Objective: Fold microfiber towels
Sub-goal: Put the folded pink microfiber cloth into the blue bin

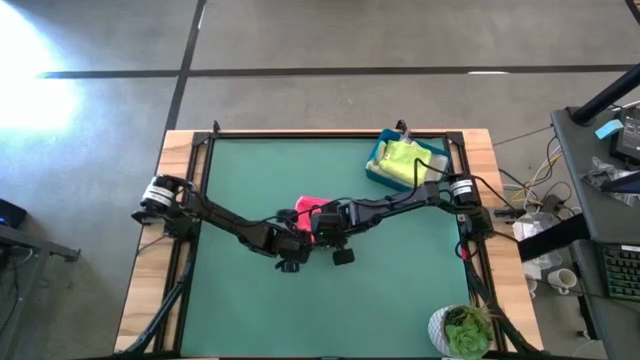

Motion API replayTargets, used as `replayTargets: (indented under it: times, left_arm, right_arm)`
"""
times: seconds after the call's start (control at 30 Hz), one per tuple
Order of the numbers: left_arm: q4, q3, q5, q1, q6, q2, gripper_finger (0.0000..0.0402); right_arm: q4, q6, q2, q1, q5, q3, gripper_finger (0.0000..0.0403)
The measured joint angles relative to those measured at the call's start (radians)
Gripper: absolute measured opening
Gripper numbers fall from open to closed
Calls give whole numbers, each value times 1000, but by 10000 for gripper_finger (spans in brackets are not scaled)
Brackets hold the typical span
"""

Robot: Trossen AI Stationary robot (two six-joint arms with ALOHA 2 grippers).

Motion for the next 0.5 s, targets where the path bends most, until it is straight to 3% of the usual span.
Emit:
replayTargets:
  times: [0.3, 0.5]
  left_arm:
    - [-22, 63, -6, 4, 87, -34, 1]
    - [-65, 178, -26, 6, 244, -45, 1]
  right_arm:
    - [-126, 99, -24, 2, -6, 2, 9]
    - [-264, 262, -127, 9, -7, 2, 9]
